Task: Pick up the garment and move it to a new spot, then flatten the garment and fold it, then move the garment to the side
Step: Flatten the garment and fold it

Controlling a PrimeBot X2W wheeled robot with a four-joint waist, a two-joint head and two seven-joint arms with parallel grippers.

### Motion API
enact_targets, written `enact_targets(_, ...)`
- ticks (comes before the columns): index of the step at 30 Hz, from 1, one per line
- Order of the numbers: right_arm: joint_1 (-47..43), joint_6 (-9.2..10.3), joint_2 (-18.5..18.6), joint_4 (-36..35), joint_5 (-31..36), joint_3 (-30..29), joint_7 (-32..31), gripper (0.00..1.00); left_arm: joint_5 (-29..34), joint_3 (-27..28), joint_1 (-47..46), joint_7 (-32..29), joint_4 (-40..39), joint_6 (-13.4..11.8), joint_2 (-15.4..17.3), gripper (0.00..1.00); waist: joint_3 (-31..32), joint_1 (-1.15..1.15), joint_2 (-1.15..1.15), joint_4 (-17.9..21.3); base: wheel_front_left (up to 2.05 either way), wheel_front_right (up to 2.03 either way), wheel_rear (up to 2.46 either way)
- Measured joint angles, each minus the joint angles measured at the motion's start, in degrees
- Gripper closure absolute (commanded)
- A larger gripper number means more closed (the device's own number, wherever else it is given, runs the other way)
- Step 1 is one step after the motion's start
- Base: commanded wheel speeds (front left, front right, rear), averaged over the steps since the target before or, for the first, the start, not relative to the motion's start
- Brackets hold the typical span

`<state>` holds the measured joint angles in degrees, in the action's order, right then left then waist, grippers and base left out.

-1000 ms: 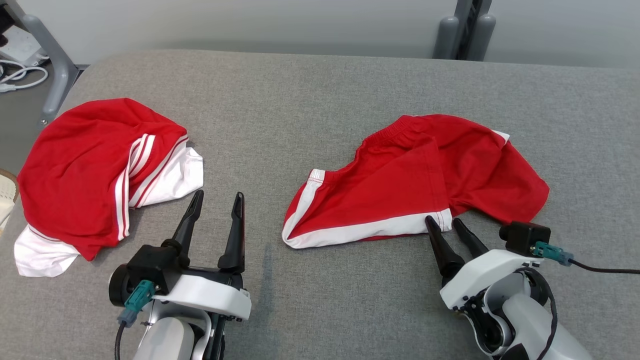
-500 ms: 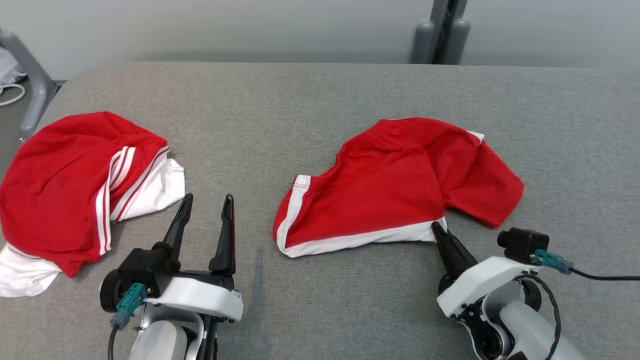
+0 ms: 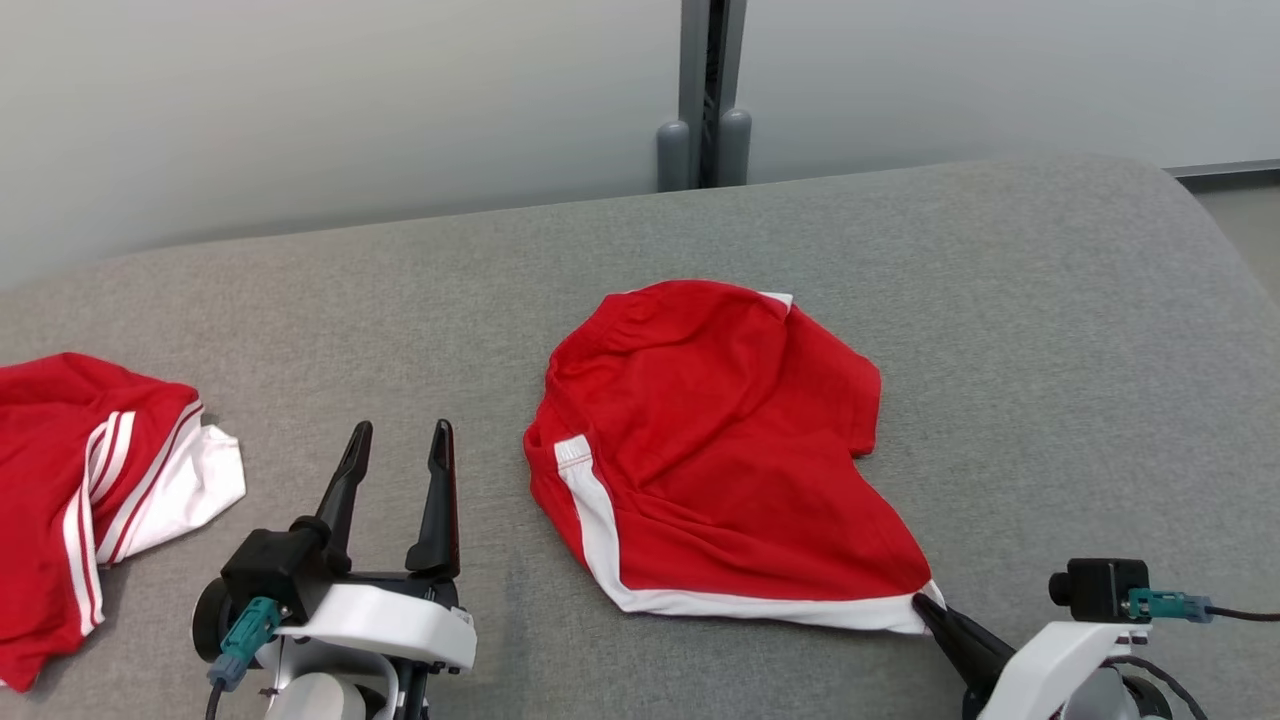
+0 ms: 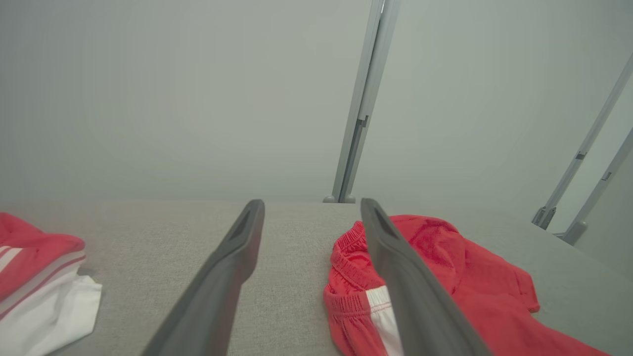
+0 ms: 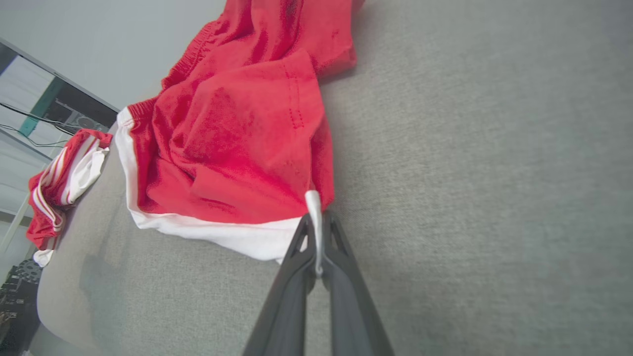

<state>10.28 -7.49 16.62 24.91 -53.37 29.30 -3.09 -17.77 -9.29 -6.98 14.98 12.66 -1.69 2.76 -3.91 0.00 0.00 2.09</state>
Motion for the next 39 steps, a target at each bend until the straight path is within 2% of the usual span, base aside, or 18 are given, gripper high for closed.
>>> enact_targets(7,-7.7,0.0,1.1,-7.0,2.5,-7.7,-9.0,1.0,-0.6,-1.3,0.7,0.0,-0.2,-0.7,0.0,0.0,2.0,0.0,0.0,2.4,0.0,0.0,0.0)
enact_targets(8,-8.6,0.0,0.7,-7.4,3.5,-9.4,-9.6,0.36,-0.6,-1.5,0.7,0.0,-0.3,-0.7,0.0,0.0,2.0,0.0,0.0,2.4,0.0,0.0,0.0)
enact_targets(9,-9.0,0.0,0.4,-8.0,4.7,-10.8,-9.9,0.0,-0.7,-1.7,0.7,0.0,-0.3,-0.7,0.0,0.0,1.9,0.0,0.0,2.2,0.0,0.0,0.0)
enact_targets(16,-8.7,0.0,-3.3,-13.9,11.7,-18.3,-10.8,0.0,-0.6,-2.1,0.2,0.0,0.1,-0.5,0.0,0.0,0.8,0.0,0.0,0.2,0.0,0.0,0.0)
enact_targets(22,-2.7,0.0,-5.9,-15.9,14.9,-22.3,-5.5,0.0,-0.4,-2.5,-0.8,0.0,0.2,-0.3,0.0,0.0,-0.8,0.0,0.0,-2.1,0.0,0.0,0.0)
enact_targets(31,3.3,0.0,-7.0,-6.9,20.8,-22.5,6.9,0.0,-0.1,-3.2,-1.6,0.0,0.3,0.1,0.0,0.0,-2.3,0.0,0.0,-5.4,0.0,0.0,0.0)
enact_targets(35,5.3,0.0,-6.6,-2.6,23.2,-20.8,9.5,0.0,-0.2,-3.9,-1.9,0.0,0.2,0.1,0.0,0.0,-3.2,0.0,0.0,-6.8,0.0,0.0,0.0)
enact_targets(39,11.1,0.0,-5.2,1.6,25.6,-19.2,10.5,0.0,-0.4,-4.8,-2.8,0.0,0.1,0.0,0.0,0.0,-5.0,0.0,0.0,-8.8,0.0,0.0,0.0)
